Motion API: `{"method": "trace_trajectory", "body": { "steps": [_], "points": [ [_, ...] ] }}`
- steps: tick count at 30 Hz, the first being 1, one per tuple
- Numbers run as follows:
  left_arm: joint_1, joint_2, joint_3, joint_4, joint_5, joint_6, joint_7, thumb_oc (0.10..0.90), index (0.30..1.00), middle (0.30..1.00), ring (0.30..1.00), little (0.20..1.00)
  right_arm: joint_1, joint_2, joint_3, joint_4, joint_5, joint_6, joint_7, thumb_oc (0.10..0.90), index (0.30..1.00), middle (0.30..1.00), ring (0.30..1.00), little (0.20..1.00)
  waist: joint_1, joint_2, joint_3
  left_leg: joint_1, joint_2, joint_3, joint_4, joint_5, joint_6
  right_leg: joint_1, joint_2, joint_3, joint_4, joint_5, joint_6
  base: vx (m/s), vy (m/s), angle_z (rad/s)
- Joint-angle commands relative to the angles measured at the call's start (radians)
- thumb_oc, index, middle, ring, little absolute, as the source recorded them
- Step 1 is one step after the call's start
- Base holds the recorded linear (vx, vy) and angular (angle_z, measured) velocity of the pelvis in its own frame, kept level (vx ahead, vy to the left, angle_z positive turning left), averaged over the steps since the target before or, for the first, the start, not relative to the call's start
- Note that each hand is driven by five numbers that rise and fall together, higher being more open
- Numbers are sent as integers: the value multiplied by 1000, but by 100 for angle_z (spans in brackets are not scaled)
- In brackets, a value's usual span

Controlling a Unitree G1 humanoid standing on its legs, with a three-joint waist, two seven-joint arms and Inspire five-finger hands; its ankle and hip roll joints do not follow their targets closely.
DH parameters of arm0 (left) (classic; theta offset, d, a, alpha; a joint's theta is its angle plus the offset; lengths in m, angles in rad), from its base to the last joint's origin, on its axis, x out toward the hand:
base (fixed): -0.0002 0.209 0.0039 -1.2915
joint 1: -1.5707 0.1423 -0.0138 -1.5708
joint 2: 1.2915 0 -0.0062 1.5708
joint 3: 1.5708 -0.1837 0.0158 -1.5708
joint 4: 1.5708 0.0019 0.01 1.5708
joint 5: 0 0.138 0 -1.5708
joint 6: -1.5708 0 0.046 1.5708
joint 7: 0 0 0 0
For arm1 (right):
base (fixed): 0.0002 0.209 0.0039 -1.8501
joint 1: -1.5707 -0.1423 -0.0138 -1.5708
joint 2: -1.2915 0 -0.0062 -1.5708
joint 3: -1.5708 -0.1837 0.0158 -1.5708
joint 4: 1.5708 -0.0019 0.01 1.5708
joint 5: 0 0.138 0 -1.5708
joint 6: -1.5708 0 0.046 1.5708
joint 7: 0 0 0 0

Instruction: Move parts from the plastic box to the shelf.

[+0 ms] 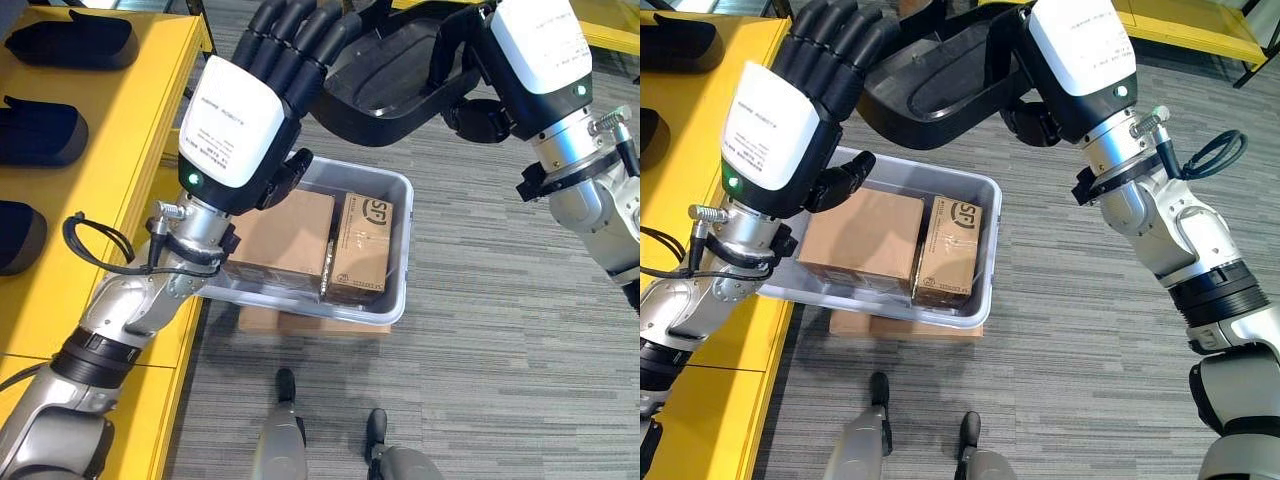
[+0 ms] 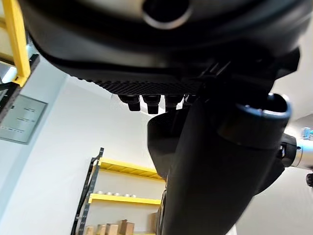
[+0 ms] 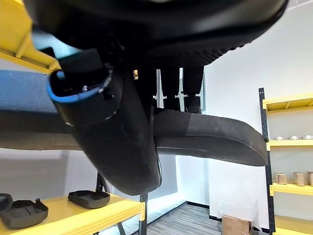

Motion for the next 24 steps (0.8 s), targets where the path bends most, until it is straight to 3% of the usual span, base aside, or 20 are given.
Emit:
{"method": "trace_trajectory", "body": {
  "steps": [1, 24],
  "points": [
    [29, -30, -28, 13, 11, -1, 59, 900, 1000, 1000, 1000, 1000, -81, 68, 31, 21, 84, 1, -106, 400, 300, 300, 300, 300, -3, 2, -300, -71, 135, -73, -8, 60, -135, 158, -30, -43, -2, -147, 40, 0, 0, 0],
    [-94, -40, -100, 62, 51, 29, 58, 900, 1000, 1000, 1000, 1000, -112, 123, 72, 42, 75, 8, -85, 400, 300, 300, 300, 300, -12, 6, -300, -78, 131, -73, 7, 58, -133, 159, -34, -32, -2, -146, 36, 1, 1, 0]
  ]
}}
